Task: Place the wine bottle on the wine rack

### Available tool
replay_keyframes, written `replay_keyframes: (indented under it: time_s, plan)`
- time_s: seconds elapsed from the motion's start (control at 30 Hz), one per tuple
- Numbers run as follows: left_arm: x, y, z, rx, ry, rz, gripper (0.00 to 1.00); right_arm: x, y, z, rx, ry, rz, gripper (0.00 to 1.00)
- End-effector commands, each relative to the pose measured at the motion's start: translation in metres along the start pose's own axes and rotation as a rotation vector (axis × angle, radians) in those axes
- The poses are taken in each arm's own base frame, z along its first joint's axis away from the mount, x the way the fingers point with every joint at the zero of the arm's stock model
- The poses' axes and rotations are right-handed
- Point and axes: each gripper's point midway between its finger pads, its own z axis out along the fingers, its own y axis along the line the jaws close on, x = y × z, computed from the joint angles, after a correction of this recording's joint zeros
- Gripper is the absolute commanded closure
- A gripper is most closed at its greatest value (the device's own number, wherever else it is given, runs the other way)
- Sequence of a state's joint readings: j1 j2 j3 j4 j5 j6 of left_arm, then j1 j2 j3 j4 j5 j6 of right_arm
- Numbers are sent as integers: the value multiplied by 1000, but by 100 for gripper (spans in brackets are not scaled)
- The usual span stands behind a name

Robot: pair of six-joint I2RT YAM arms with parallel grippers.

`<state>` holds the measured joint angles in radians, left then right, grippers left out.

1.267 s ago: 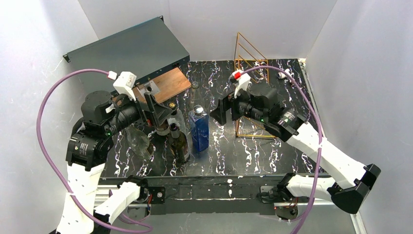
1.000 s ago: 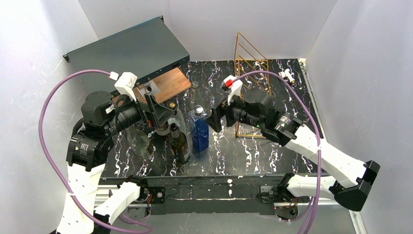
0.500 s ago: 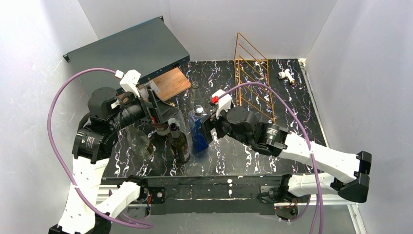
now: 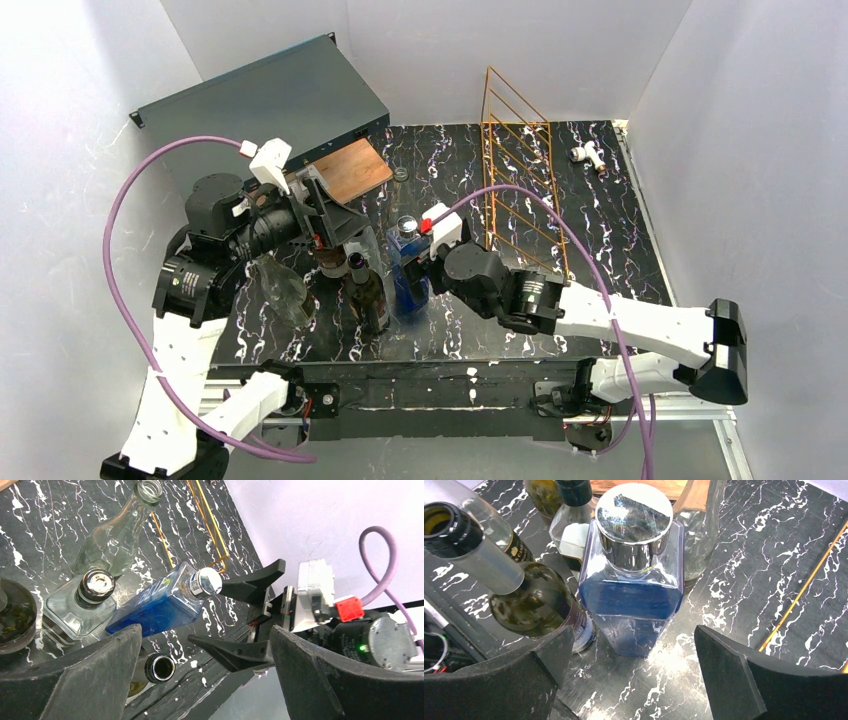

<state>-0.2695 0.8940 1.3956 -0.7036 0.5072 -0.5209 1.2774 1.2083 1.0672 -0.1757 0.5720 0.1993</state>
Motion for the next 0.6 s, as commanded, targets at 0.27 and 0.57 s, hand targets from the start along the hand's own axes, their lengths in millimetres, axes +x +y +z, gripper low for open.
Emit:
replay_keyframes:
  time_s: [0.27,0.57]
  plan:
    - [4,-4,-4,25,-10,-16,1,-15,-2,18,172,-147,56,0]
    - [6,-4,-4,31,-6,-17,1,-7,-1,27,208,-190,28,0]
